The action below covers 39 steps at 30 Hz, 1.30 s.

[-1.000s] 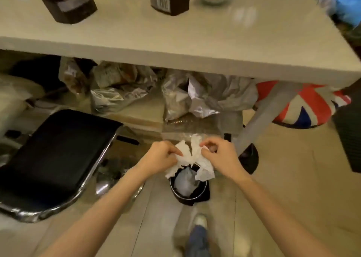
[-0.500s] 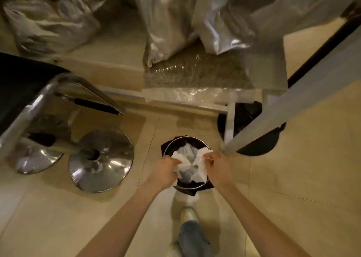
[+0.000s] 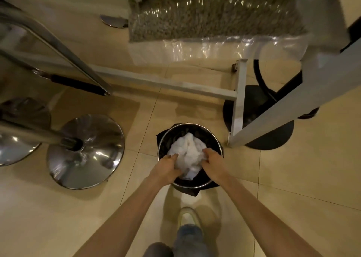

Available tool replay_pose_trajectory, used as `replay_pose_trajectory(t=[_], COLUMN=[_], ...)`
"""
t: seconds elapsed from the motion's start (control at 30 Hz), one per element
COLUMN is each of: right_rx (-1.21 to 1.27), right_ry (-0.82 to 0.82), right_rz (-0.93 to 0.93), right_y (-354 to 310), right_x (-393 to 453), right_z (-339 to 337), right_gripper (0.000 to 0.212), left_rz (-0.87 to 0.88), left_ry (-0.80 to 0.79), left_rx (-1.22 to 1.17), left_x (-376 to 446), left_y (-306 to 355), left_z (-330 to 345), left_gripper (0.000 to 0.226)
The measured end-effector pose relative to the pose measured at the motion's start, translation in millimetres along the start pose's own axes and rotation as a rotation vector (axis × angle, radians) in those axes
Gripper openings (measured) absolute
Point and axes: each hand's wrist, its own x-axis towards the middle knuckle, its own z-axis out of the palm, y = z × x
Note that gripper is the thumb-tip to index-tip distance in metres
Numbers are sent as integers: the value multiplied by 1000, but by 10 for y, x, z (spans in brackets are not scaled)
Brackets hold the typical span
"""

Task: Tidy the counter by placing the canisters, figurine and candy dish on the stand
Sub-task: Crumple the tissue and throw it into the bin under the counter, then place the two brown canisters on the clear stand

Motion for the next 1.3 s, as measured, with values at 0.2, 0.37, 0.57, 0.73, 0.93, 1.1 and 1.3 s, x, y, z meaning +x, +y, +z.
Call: replay_pose_trajectory(t=[0.2, 0.37, 0.57, 0.73, 0.93, 1.1, 1.3], right_rx=[-88, -147, -262, -315, -347, -400, -416], right_ry=[-21, -58, -44, 51, 212, 461, 719], right_rz=[-67, -156, -285, -425, -635, -728, -825], right_y=[-648, -1464, -2503, -3393, -4272, -4885, -5345], right_x=[-721, -1530, -2519, -3343, -3967, -4048, -3872], right_z=[-718, -1534, -2504, -3190, -3753, -4041, -4453], right_gripper=[35, 27, 34, 38, 34, 38, 40], left_rz=[62, 151, 345, 439, 537, 533, 571], left_ry=[9, 9, 165, 347, 549, 717, 876], left_rx=[28, 93, 129, 158, 151, 205, 213], left_x=[-774, -1707, -2976, -3905, -4682, -4918, -4913], left_y=[393, 1019, 1712, 2084, 2337, 2520, 2751], left_z=[-679, -1550, -2654, -3476, -4331, -4919, -5478], left_gripper=[44, 42, 40, 46, 35, 37, 43])
